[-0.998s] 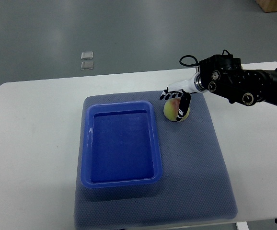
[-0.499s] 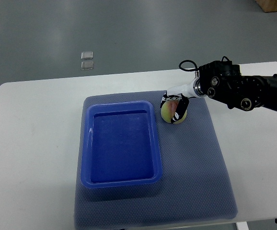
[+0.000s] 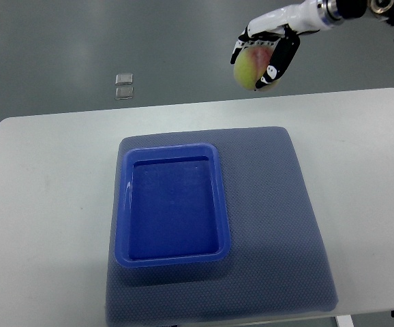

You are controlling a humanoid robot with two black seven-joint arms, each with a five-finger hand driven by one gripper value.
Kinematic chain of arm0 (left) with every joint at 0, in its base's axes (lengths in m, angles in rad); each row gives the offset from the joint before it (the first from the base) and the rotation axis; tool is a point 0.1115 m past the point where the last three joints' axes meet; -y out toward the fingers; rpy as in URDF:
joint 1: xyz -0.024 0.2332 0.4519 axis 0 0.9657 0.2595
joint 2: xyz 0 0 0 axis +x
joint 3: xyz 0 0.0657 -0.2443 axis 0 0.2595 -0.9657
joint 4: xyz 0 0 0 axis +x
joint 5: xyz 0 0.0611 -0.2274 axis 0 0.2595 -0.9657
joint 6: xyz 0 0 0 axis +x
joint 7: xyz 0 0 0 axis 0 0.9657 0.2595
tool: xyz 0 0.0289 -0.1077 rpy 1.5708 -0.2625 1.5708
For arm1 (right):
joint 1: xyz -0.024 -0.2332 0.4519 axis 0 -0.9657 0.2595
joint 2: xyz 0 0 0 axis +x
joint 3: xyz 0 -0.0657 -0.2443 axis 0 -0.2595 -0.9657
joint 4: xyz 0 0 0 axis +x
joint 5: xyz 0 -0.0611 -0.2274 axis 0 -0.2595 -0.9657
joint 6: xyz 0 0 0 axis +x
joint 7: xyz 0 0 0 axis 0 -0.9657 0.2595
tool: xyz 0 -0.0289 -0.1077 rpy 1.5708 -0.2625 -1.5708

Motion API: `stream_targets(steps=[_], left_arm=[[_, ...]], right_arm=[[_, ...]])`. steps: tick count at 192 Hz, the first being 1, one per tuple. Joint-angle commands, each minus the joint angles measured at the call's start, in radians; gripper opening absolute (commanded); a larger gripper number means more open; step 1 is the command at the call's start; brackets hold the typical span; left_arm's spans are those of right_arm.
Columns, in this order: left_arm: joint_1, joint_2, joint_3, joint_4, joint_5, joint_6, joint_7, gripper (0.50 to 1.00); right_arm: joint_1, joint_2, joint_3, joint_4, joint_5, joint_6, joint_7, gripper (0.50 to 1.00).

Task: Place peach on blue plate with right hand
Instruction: 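Carry the peach over the blue tray and lower it inside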

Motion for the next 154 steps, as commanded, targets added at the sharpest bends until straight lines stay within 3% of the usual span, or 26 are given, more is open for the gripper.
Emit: stream_targets(steps=[1, 31, 32, 44, 58, 59, 72, 82, 83, 94, 104, 105, 124, 154], left_arm=[[0.0, 0.0, 0.001, -0.008, 0.0, 0.0, 0.0, 1.0], [0.0, 0.0, 0.001, -0.009, 0.0, 0.0, 0.0, 1.0], [0.0, 0.0, 0.001, -0.009, 0.0, 0.0, 0.0, 1.0], [0.001, 0.0, 0.001, -0.009, 0.0, 0.0, 0.0, 1.0], [0.0, 0.0, 0.001, -0.008, 0.0, 0.0, 0.0, 1.0], [0.0, 0.0, 0.001, -0.008, 0.0, 0.0, 0.0, 1.0], [0.0, 0.0, 0.001, -0.008, 0.0, 0.0, 0.0, 1.0], [0.0, 0.0, 0.001, -0.008, 0.0, 0.0, 0.0, 1.0], [0.0, 0.0, 0.001, -0.008, 0.0, 0.0, 0.0, 1.0], [0.0, 0.0, 0.001, -0.009, 0.0, 0.0, 0.0, 1.0], [0.0, 0.0, 0.001, -0.009, 0.0, 0.0, 0.0, 1.0], [0.0, 0.0, 0.001, -0.009, 0.0, 0.0, 0.0, 1.0], [0.0, 0.0, -0.001, -0.006, 0.0, 0.0, 0.0, 1.0], [0.0, 0.0, -0.001, -0.006, -0.002, 0.0, 0.0, 1.0]], right_arm=[[0.055, -0.036, -0.003, 0.047, 0.004, 0.014, -0.002, 0.5], [0.054, -0.013, -0.003, 0.048, 0.006, 0.001, -0.002, 0.5], [0.048, 0.031, -0.007, 0.045, 0.007, -0.014, -0.002, 0.5], [0.037, 0.094, -0.012, 0.036, 0.009, -0.045, -0.002, 0.5], [0.029, 0.113, -0.013, 0.034, 0.009, -0.052, -0.002, 0.5], [0.008, 0.169, -0.013, 0.025, 0.016, -0.071, -0.002, 0.5], [-0.007, 0.247, -0.012, -0.009, 0.041, -0.089, 0.0, 0.5], [-0.007, 0.247, -0.012, -0.009, 0.041, -0.089, 0.0, 0.5], [-0.026, 0.322, -0.012, -0.042, 0.073, -0.106, 0.0, 0.5], [-0.046, 0.396, -0.012, -0.073, 0.087, -0.123, 0.0, 0.5], [-0.046, 0.396, -0.012, -0.073, 0.087, -0.123, 0.0, 0.5], [-0.067, 0.466, -0.012, -0.109, 0.087, -0.134, 0.0, 0.5], [-0.119, 0.582, -0.012, -0.179, 0.079, -0.143, 0.0, 0.5], [-0.231, 0.587, -0.01, -0.239, 0.075, -0.144, 0.0, 0.5]])
